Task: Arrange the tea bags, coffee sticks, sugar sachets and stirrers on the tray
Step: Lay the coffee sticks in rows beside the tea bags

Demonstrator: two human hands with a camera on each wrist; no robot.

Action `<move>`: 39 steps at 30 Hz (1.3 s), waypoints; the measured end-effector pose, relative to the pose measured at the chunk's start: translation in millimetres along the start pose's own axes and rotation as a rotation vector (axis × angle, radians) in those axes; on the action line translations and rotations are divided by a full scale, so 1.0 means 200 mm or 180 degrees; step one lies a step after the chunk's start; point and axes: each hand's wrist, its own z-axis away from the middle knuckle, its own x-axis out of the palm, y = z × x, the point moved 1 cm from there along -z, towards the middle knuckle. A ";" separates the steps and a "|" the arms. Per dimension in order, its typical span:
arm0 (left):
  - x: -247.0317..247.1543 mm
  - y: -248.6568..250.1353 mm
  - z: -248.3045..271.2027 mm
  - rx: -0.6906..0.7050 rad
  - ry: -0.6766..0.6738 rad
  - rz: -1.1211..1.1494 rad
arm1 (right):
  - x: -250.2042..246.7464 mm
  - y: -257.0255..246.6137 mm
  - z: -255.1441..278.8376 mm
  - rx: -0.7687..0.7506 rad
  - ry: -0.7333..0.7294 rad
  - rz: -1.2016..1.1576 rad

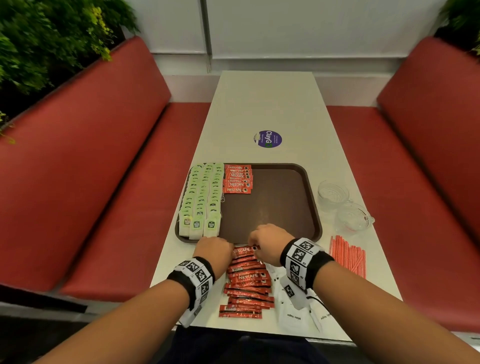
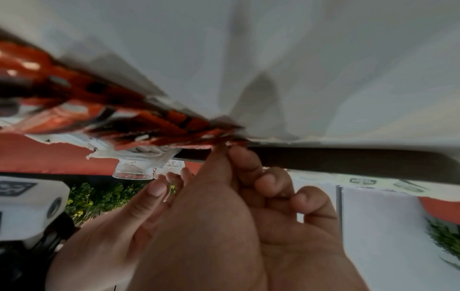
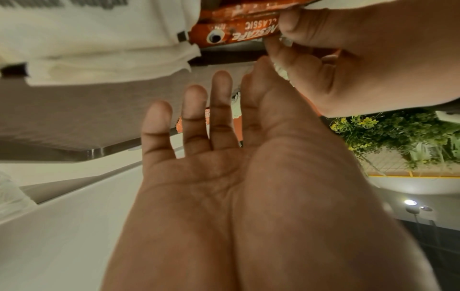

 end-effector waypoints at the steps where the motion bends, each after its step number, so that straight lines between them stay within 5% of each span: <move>1: 0.00 0.00 -0.01 -0.0012 -0.0026 0.0000 | 0.00 -0.01 0.00 -0.0001 -0.0014 0.0017; 9: -0.07 -0.06 -0.01 0.0054 -0.0193 0.0476 | -0.01 -0.02 -0.04 -0.0085 -0.0054 0.0095; 15: -0.21 -0.11 0.01 0.0429 0.0496 0.0849 | -0.04 -0.03 -0.05 -0.0254 -0.0058 0.0044; 18: -0.23 -0.13 0.00 0.0267 0.0616 0.1163 | -0.05 -0.02 -0.07 -0.0141 -0.0134 0.0041; 22: -0.15 -0.12 -0.01 -0.0013 0.0464 0.1146 | -0.07 0.04 -0.05 0.0081 -0.0080 -0.0145; 28: -0.03 -0.04 -0.04 0.0555 0.0079 0.0431 | -0.07 0.13 -0.04 0.0308 0.0046 -0.0734; 39: -0.04 -0.04 -0.09 0.0811 -0.0226 0.0214 | -0.08 0.16 -0.06 0.0140 0.0073 -0.0923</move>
